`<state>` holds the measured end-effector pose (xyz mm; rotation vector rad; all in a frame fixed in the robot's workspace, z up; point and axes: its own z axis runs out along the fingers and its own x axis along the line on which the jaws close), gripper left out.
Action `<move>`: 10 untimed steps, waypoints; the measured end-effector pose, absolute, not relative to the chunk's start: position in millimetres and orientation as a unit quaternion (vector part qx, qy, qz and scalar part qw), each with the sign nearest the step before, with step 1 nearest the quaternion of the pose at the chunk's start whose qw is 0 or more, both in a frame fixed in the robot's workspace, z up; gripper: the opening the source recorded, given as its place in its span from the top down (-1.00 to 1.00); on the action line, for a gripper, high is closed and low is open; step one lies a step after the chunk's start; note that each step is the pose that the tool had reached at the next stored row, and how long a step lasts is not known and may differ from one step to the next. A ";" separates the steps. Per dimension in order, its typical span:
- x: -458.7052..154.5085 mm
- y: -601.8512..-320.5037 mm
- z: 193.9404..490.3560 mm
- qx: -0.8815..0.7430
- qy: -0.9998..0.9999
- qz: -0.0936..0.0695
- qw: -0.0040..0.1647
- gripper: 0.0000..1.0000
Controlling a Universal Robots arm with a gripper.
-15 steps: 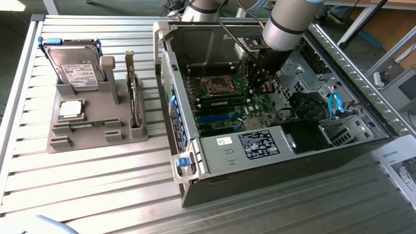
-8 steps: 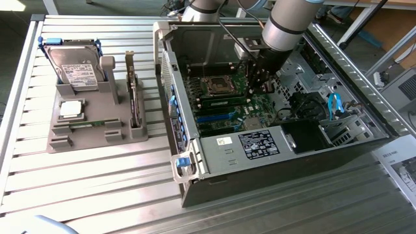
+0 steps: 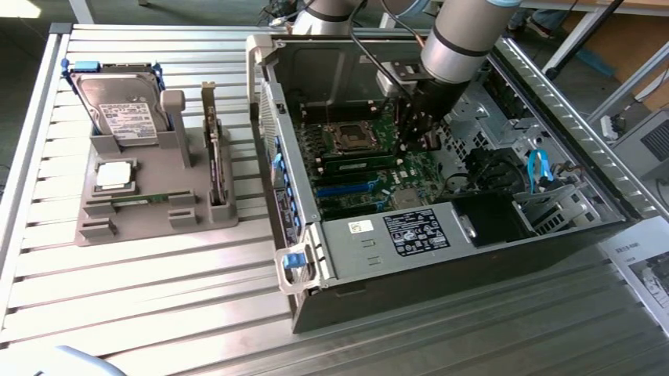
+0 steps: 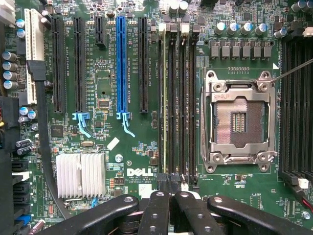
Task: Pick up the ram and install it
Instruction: 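Press down the ram until it locks into place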
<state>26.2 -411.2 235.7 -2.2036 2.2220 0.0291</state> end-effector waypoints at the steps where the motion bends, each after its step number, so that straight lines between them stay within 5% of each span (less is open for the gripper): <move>1: 26.2 -411.2 235.7 -0.704 0.710 0.009 0.006 0.80; 10: 26.2 -411.2 233.8 -0.704 0.710 0.009 0.006 0.80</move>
